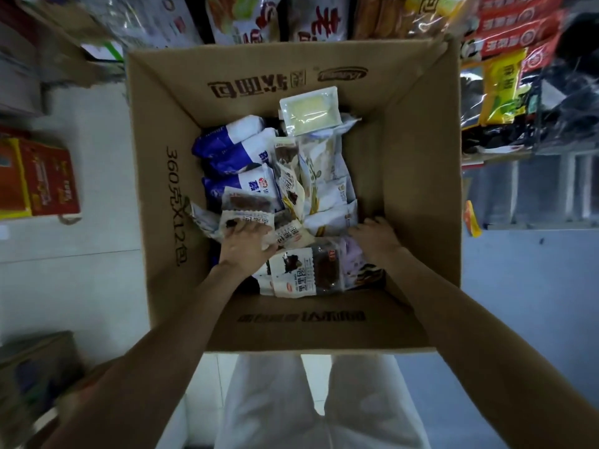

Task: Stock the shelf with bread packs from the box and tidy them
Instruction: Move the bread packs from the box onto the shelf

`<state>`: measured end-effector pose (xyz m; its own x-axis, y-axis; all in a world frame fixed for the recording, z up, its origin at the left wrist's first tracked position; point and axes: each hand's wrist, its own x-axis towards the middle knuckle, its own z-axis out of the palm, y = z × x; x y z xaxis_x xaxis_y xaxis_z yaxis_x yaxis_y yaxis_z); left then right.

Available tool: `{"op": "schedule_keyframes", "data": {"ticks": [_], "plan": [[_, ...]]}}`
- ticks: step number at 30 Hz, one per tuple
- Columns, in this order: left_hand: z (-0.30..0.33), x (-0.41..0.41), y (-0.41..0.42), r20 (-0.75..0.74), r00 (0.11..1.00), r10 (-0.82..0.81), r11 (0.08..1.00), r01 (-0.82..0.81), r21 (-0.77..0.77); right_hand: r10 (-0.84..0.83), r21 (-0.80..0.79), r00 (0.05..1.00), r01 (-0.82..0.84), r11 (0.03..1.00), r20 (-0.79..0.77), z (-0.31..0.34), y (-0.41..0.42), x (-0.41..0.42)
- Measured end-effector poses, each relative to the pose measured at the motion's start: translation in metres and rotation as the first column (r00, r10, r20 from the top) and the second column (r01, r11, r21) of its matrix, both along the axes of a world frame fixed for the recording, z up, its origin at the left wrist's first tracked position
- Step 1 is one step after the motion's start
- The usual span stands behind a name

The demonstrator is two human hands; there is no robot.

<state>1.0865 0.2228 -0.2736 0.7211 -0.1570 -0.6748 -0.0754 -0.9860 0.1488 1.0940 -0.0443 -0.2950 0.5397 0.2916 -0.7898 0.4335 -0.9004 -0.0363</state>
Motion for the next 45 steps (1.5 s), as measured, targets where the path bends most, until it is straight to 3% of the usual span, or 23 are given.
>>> {"op": "schedule_keyframes", "data": {"ticks": [4,6,9,12,14,17,19,21,24,28,31,35,37,40,42,45], "plan": [[0.005,0.004,0.003,-0.013,0.998,0.059,0.996,-0.06,-0.061,0.058,0.041,0.976,-0.068,0.997,0.209,0.027,-0.003,0.005],[0.012,0.009,0.005,-0.03,0.994,0.105,0.988,-0.107,-0.107,0.055,0.117,0.918,-0.109,0.987,0.392,0.056,-0.005,0.011],[0.034,0.02,0.011,-0.044,0.959,0.28,0.929,-0.282,-0.237,-0.043,0.249,0.811,-0.128,0.96,0.584,0.106,-0.011,0.02],[0.067,0.028,0.021,-0.038,0.899,0.435,0.837,-0.42,-0.352,-0.22,0.411,0.77,-0.06,0.91,0.599,0.159,-0.018,0.027],[0.09,0.032,0.029,-0.097,0.835,0.541,0.732,-0.525,-0.434,-0.45,0.571,0.723,0.093,0.815,0.525,0.192,-0.019,0.039],[0.125,0.037,0.042,-0.276,0.635,0.722,0.394,-0.704,-0.591,-0.717,0.78,0.655,0.31,0.544,0.239,0.229,-0.012,0.063],[0.153,0.043,0.05,-0.348,0.522,0.779,0.17,-0.709,-0.684,-0.809,0.832,0.587,0.437,0.34,0.023,0.248,0.005,0.081],[0.181,0.052,0.062,-0.344,0.465,0.816,0.039,-0.637,-0.77,-0.831,0.85,0.548,0.48,0.216,-0.098,0.266,0.03,0.098],[0.222,0.065,0.086,-0.286,0.434,0.854,-0.013,-0.533,-0.846,-0.825,0.905,0.543,0.413,0.103,-0.154,0.296,0.074,0.128],[0.253,0.095,0.137,-0.138,0.36,0.923,0.02,-0.402,-0.916,-0.822,0.969,0.562,0.24,0.058,-0.089,0.33,0.133,0.18],[0.264,0.137,0.185,-0.041,0.294,0.955,0.054,-0.307,-0.95,-0.807,0.994,0.589,0.06,0.096,0.043,0.355,0.174,0.223],[0.273,0.203,0.232,0.002,0.253,0.967,0.075,-0.277,-0.958,-0.703,0.924,0.603,-0.195,0.33,0.378,0.38,0.23,0.28],[0.276,0.233,0.244,-0.043,0.295,0.955,0.047,-0.29,-0.956,-0.588,0.825,0.585,-0.316,0.469,0.558,0.379,0.255,0.3],[0.281,0.264,0.252,0.032,0.402,0.915,0.158,-0.286,-0.945,-0.432,0.634,0.488,-0.397,0.664,0.758,0.357,0.291,0.312],[0.284,0.278,0.252,0.055,0.466,0.883,0.211,-0.289,-0.934,-0.406,0.575,0.429,-0.412,0.707,0.807,0.339,0.317,0.313],[0.284,0.289,0.252,-0.005,0.506,0.862,0.187,-0.327,-0.926,-0.49,0.64,0.452,-0.281,0.715,0.746,0.338,0.352,0.322]]}}
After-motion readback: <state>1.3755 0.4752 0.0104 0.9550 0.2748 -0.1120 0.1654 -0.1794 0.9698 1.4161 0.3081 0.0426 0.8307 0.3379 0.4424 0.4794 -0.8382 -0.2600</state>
